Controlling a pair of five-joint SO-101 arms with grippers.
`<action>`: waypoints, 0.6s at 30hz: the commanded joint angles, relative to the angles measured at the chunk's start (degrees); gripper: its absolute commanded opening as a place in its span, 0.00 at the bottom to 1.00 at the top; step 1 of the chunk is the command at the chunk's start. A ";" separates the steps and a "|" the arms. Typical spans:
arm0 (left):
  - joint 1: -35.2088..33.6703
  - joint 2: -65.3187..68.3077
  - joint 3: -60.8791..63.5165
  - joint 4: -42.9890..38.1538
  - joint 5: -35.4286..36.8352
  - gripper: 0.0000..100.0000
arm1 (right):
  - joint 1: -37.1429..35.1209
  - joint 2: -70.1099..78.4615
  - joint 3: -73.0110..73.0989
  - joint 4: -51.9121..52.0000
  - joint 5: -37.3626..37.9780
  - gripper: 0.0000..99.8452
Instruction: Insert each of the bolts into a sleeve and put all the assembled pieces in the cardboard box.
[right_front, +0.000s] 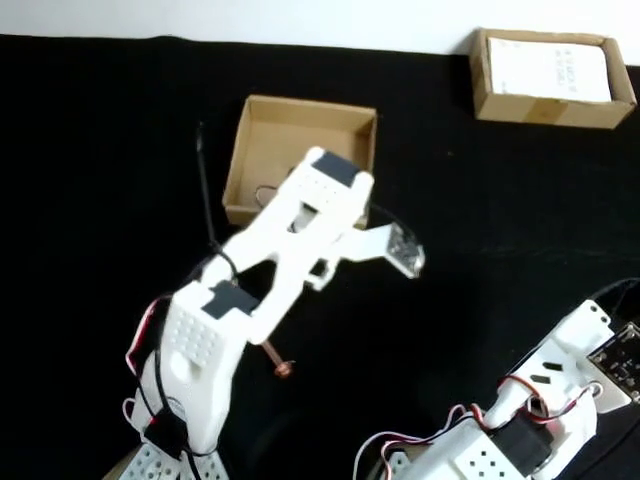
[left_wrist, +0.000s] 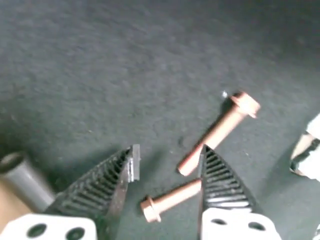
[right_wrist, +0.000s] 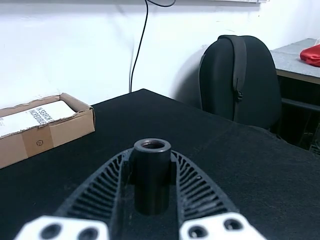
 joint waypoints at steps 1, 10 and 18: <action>0.22 -6.81 8.40 1.32 -6.95 0.19 | -0.57 -0.22 -2.42 -1.19 0.18 0.01; 4.09 -9.19 24.40 1.32 -8.09 0.01 | -0.57 -0.48 -2.95 -1.45 0.09 0.01; 2.51 -12.79 25.45 1.32 -5.98 0.01 | -0.57 -0.40 -2.42 -1.45 0.09 0.01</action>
